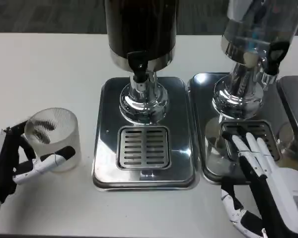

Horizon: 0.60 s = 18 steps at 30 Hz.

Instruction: Grasp the cup under the faucet to collect the drink, then remove the cup.

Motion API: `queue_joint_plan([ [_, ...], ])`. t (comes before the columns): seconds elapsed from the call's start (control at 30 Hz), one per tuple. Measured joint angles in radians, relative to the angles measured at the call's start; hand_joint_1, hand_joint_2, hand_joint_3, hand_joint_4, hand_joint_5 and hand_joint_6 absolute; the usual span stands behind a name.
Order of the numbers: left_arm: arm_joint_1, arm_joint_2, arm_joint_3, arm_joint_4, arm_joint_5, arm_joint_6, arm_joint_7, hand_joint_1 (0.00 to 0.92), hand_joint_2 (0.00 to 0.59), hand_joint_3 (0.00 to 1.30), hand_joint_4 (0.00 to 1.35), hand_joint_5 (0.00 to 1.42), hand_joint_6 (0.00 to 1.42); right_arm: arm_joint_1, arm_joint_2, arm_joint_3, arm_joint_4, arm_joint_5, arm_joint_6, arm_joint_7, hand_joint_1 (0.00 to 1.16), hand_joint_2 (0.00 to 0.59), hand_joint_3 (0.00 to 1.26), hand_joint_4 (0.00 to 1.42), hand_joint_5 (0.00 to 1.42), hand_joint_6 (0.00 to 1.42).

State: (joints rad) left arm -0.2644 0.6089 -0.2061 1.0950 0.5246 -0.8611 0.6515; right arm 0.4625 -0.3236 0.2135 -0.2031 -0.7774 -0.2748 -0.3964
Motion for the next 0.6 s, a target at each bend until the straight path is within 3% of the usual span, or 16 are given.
queue_joint_plan([
  [0.33, 0.019, -0.003, -0.004, -0.098, 0.007, -0.047, -0.035, 0.289, 0.148, 0.59, 0.69, 0.96, 1.28, -0.001, 0.006, 0.002, 0.001, 0.0, -0.004, 0.0, 0.57, 0.572, 0.1, 0.0, 0.0, 0.23],
  [0.6, 0.019, -0.033, -0.007, -0.139, 0.024, -0.054, -0.087, 0.289, 0.148, 0.59, 0.69, 0.97, 1.28, -0.007, 0.016, 0.004, 0.006, 0.002, -0.011, 0.0, 0.57, 0.572, 0.1, 0.0, 0.0, 0.23],
])
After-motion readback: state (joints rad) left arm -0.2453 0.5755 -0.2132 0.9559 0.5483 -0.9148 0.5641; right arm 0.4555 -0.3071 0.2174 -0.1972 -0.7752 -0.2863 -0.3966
